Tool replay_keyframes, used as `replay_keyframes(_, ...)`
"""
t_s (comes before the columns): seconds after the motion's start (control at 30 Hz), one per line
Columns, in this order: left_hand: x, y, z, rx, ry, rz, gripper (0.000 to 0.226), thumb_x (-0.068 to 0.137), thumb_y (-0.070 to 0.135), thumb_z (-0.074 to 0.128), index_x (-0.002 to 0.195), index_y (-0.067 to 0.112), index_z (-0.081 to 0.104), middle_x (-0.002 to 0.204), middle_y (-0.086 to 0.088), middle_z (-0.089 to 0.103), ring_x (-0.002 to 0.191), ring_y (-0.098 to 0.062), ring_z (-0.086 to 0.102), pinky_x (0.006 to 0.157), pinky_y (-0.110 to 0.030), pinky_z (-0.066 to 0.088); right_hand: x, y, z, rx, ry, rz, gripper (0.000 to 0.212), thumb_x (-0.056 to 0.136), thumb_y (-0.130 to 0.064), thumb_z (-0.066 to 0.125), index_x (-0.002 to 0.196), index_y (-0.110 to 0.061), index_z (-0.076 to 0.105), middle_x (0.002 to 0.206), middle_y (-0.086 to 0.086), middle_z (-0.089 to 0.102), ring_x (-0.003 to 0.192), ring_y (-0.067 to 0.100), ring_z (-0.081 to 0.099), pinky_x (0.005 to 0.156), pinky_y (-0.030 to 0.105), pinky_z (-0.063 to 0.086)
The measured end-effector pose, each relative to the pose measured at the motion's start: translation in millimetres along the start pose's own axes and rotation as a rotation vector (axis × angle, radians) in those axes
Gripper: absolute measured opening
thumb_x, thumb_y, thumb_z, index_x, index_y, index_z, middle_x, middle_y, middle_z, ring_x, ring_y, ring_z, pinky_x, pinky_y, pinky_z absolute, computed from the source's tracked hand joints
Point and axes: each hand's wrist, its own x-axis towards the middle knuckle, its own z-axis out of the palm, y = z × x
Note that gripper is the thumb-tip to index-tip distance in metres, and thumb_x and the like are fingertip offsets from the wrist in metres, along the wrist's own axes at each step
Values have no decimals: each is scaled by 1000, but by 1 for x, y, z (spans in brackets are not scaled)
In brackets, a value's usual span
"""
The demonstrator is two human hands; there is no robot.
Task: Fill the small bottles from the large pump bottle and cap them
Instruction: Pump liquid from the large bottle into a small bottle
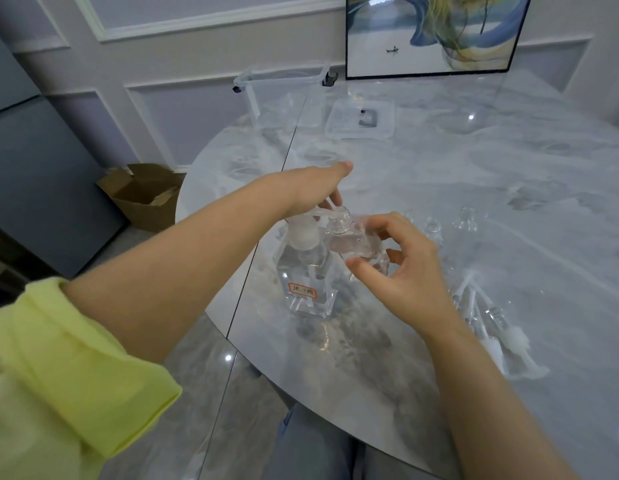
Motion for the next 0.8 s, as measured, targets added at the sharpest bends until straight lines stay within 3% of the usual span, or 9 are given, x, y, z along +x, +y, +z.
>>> replay_keyframes(0.13,-1,4,-1,41,49,43,69,104,64,19,115,18,69,122,0,67,118,-22,59,97,-39,37,-1,-1,0,11,8,11,31,76,-29,74,106,-27,66,102,-18,64,101,12,62,79,42,57)
replay_keyframes(0.3,0,1,0,63,33,29,67,102,66,21,111,21,69,119,2,68,117,-23,60,105,-41,39,-2,-4,1,13,5,12,33,76,-28,74,108,-26,67,103,-18,64,101,8,62,80,36,57)
replay_keyframes(0.43,-2,4,0,53,33,30,66,103,66,21,116,21,68,118,1,69,111,-21,62,91,-36,37,-2,-6,1,29,9,14,32,76,-30,73,107,-29,66,104,-23,64,102,7,62,81,34,55)
replay_keyframes(0.53,-7,6,-2,78,28,23,66,102,68,21,119,23,67,119,0,69,116,-23,60,101,-41,41,-2,-7,2,32,12,15,34,76,-32,73,108,-25,67,108,-18,66,103,9,63,82,41,58)
replay_keyframes(0.7,-12,9,-4,54,136,74,64,102,67,23,121,24,66,116,3,70,114,-22,62,89,-37,39,-2,-8,2,36,11,3,33,76,-25,76,106,-33,65,108,-20,66,105,11,62,82,44,59)
replay_keyframes(0.8,-17,6,-3,32,295,160,62,101,69,26,120,25,64,119,3,66,111,-22,62,93,-38,46,-2,-7,3,42,10,1,32,77,-26,76,105,-35,63,108,-21,66,105,11,63,82,46,59)
